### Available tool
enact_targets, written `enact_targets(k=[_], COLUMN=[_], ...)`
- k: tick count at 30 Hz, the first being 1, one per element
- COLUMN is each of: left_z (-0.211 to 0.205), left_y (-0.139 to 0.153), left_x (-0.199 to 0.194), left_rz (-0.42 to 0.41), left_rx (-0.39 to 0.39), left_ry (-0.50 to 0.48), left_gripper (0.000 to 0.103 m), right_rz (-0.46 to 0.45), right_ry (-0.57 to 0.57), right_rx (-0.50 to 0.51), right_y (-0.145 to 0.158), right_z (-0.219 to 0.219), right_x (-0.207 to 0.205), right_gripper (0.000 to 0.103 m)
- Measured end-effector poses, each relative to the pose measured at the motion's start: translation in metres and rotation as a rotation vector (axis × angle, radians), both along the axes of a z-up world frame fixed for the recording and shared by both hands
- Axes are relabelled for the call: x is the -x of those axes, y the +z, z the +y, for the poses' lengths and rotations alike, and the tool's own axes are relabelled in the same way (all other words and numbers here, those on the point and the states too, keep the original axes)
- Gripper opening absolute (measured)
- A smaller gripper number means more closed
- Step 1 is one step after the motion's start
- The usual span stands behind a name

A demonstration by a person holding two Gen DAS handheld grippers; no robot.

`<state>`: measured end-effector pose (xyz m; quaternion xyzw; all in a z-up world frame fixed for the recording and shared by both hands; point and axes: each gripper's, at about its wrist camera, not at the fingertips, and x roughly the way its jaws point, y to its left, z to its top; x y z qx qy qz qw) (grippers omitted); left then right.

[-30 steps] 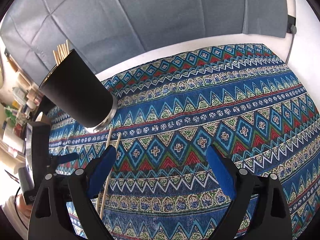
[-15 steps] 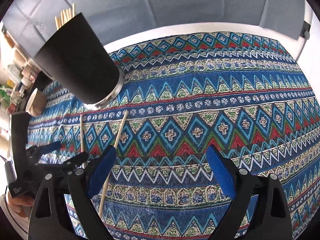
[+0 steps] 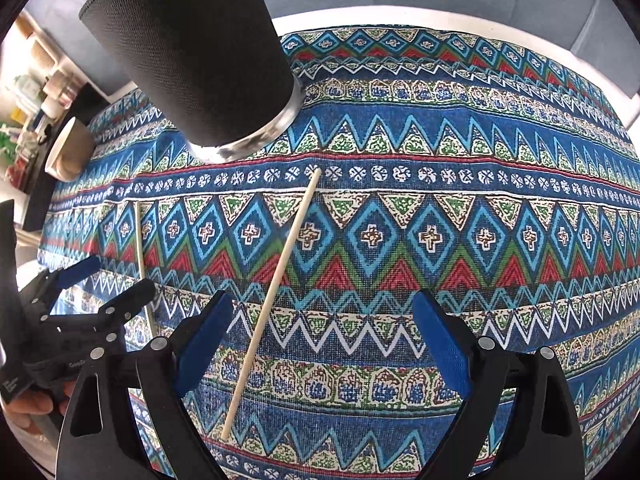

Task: Organize utensils
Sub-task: 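Close the left tool on one wooden stick while the right tool grasps the other, then lift the left tool's stick upright over the black holder while the right tool does likewise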

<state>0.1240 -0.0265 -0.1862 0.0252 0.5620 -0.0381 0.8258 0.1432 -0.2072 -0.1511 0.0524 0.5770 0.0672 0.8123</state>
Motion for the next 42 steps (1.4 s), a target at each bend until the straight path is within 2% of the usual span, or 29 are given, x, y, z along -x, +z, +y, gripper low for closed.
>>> enact_targets(k=[4,7,12,15,17,18,20,21,22,23,26,27,33,36,40,42], left_z=[0.018,0.028,0.027,0.028,0.027,0.031,0.040,0.046,0.057,0.063,0.090,0.098,0.129,0.139,0.169,0.185], left_y=[-0.004,-0.004,0.002,0.008,0.014,0.016,0.021,0.023,0.025,0.026,0.026,0.027,0.024,0.026,0.028,0.029], left_x=[0.006,0.014,0.008,0.007,0.004,0.004,0.003,0.003,0.004,0.004,0.000,0.000,-0.003,-0.005,-0.005,-0.001], left_rz=[0.003,0.015,0.066,0.073,0.071,0.068,0.065,0.063,0.063,0.065,0.077,0.079,0.082,0.108,0.116,0.117], left_rx=[-0.001,-0.001,-0.008,-0.011,-0.011,-0.011,-0.007,-0.002,0.002,-0.002,0.011,0.022,0.071,0.129,0.134,0.137], left_ry=[0.002,0.013,0.009,0.001,0.000,0.002,0.002,0.001,-0.007,-0.019,-0.022,-0.017,0.008,0.056,0.089,0.107], left_gripper=[0.098,0.097,0.090,0.084,0.075,0.071,0.053,0.048,0.039,0.030,0.011,0.010,0.007,0.006,0.004,0.004], right_rz=[0.017,0.033,0.032,0.037,0.027,0.023,0.013,0.012,0.011,0.010,0.010,0.012,0.034,0.049,0.057,0.050], right_ry=[-0.007,0.045,0.058,0.055,0.047,0.048,0.060,0.062,0.055,0.045,0.033,0.028,-0.040,-0.075,-0.109,-0.118], right_rx=[0.053,0.176,0.173,0.170,0.169,0.164,0.173,0.166,0.169,0.182,0.194,0.198,0.173,0.164,0.095,0.089], right_y=[-0.009,-0.016,-0.016,-0.013,-0.011,-0.011,-0.009,-0.009,-0.009,-0.009,-0.010,-0.010,-0.013,-0.013,-0.013,-0.010], right_z=[0.018,0.041,0.051,0.043,0.035,0.031,0.026,0.023,0.018,0.012,0.001,-0.002,-0.036,-0.057,-0.085,-0.118], right_x=[-0.006,-0.008,-0.006,-0.003,-0.001,0.000,0.002,0.003,0.004,0.006,0.007,0.008,0.008,0.012,0.023,0.029], right_gripper=[0.087,0.084,0.075,0.060,0.042,0.039,0.023,0.020,0.008,0.005,0.004,0.004,0.004,0.004,0.004,0.004])
